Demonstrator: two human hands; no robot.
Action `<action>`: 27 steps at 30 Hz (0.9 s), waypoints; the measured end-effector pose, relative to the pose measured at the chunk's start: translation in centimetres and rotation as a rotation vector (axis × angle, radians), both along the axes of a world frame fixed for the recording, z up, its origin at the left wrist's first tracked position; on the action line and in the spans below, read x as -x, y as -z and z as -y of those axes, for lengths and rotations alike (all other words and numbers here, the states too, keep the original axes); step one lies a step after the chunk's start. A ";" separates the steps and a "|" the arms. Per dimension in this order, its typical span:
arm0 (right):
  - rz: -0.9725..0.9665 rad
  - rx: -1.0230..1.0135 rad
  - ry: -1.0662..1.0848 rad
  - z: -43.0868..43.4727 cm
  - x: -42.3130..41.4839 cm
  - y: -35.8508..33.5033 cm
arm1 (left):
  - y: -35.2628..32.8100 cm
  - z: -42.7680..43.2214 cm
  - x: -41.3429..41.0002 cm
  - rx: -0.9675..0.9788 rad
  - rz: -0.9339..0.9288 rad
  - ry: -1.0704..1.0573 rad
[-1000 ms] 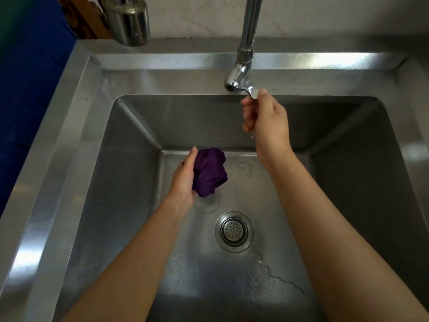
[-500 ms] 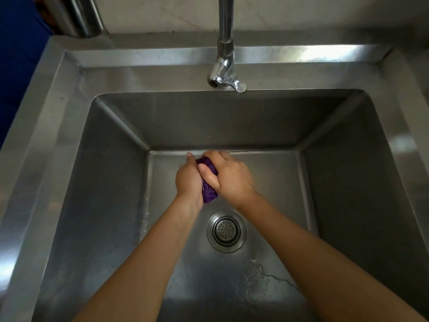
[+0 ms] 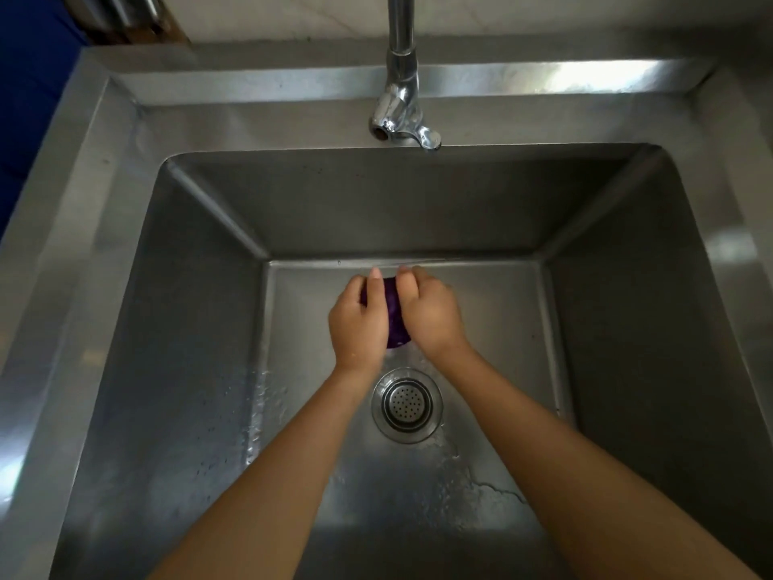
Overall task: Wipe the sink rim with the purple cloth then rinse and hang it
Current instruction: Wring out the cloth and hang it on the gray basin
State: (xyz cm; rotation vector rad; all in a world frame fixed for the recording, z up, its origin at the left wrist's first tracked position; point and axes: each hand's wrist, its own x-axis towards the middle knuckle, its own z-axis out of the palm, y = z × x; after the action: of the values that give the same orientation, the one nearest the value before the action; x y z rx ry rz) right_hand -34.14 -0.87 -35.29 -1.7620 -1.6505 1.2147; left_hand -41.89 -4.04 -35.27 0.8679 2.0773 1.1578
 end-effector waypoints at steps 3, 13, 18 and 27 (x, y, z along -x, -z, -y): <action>-0.054 0.114 0.069 0.3 0.5 -0.1 | 0.1 0.3 -0.9 0.072 0.278 -0.079; 0.147 -0.260 -0.483 1.8 -3.1 -2.6 | -0.3 -0.1 0.2 0.301 0.703 -0.336; 0.325 -0.648 -0.731 0.0 -3.5 -1.7 | -2.3 0.0 0.7 0.429 0.870 -0.105; 0.326 -0.715 -0.413 -0.4 -1.7 -0.8 | -1.3 0.0 -1.1 0.270 0.461 -0.211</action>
State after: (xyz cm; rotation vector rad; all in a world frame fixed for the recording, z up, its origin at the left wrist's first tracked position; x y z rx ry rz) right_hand -32.44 -0.50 -34.54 -1.2332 -2.3365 0.3661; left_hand -40.83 -3.99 -33.96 0.2284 1.9029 1.0316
